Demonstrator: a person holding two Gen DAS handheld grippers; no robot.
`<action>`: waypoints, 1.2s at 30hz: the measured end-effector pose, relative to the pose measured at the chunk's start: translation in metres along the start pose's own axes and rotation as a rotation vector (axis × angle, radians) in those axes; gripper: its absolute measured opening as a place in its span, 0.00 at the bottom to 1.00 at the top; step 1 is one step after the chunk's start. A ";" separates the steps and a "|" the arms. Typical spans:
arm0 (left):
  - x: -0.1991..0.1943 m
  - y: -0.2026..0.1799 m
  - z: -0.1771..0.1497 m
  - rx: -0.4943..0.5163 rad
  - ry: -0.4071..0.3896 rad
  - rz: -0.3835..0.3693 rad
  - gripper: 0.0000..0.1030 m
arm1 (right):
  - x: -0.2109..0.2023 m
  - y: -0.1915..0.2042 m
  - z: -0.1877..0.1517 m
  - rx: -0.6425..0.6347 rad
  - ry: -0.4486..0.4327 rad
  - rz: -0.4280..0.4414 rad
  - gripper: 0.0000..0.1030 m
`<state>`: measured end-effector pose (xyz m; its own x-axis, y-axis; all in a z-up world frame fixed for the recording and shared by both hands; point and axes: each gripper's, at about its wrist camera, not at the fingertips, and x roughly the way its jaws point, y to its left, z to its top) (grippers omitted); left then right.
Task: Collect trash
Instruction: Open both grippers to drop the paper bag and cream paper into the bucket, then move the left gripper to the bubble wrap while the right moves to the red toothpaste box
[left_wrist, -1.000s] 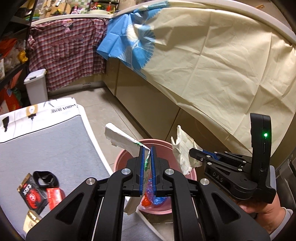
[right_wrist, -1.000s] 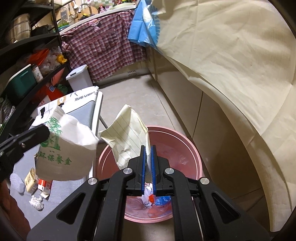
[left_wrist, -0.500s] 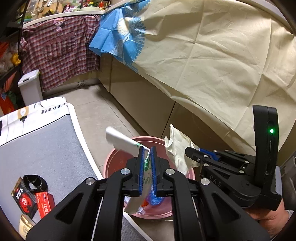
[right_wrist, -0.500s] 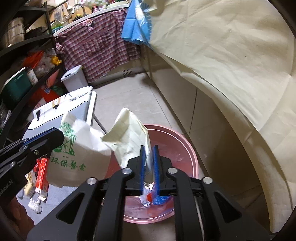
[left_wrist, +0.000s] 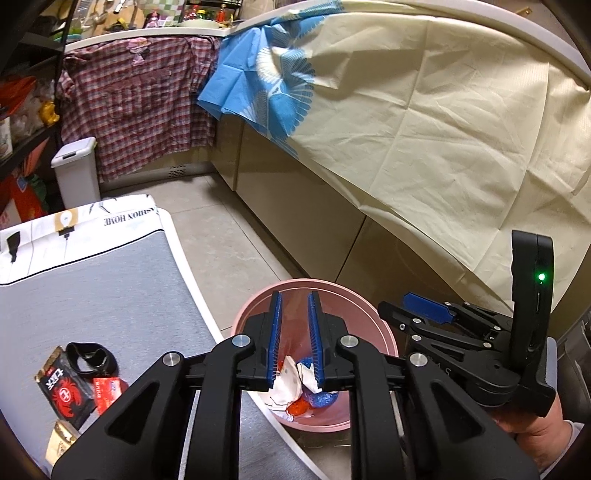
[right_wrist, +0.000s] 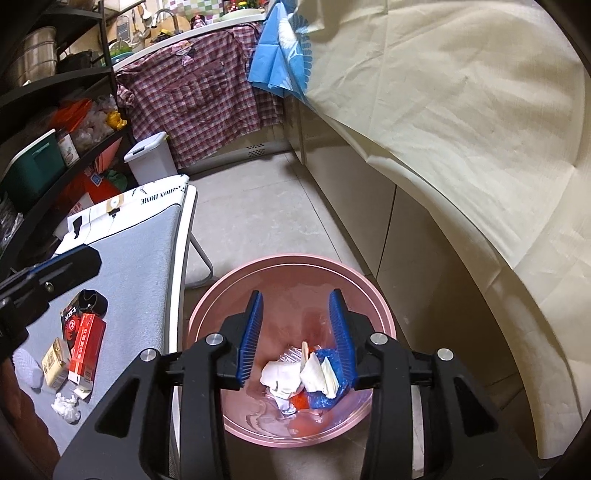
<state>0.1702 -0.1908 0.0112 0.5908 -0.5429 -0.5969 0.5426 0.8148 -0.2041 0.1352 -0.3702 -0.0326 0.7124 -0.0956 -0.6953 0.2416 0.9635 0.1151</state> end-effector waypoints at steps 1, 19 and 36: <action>-0.002 0.002 0.000 -0.001 -0.003 0.004 0.14 | -0.001 0.001 0.000 -0.005 -0.003 0.001 0.37; -0.070 0.061 -0.024 -0.063 -0.049 0.116 0.14 | -0.024 0.037 -0.006 -0.077 -0.056 0.067 0.37; -0.167 0.175 -0.088 -0.216 -0.055 0.349 0.14 | -0.039 0.150 -0.043 -0.223 -0.043 0.353 0.28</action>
<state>0.1137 0.0602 0.0064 0.7510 -0.2322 -0.6181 0.1700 0.9726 -0.1588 0.1147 -0.2111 -0.0187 0.7540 0.2444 -0.6098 -0.1678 0.9691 0.1809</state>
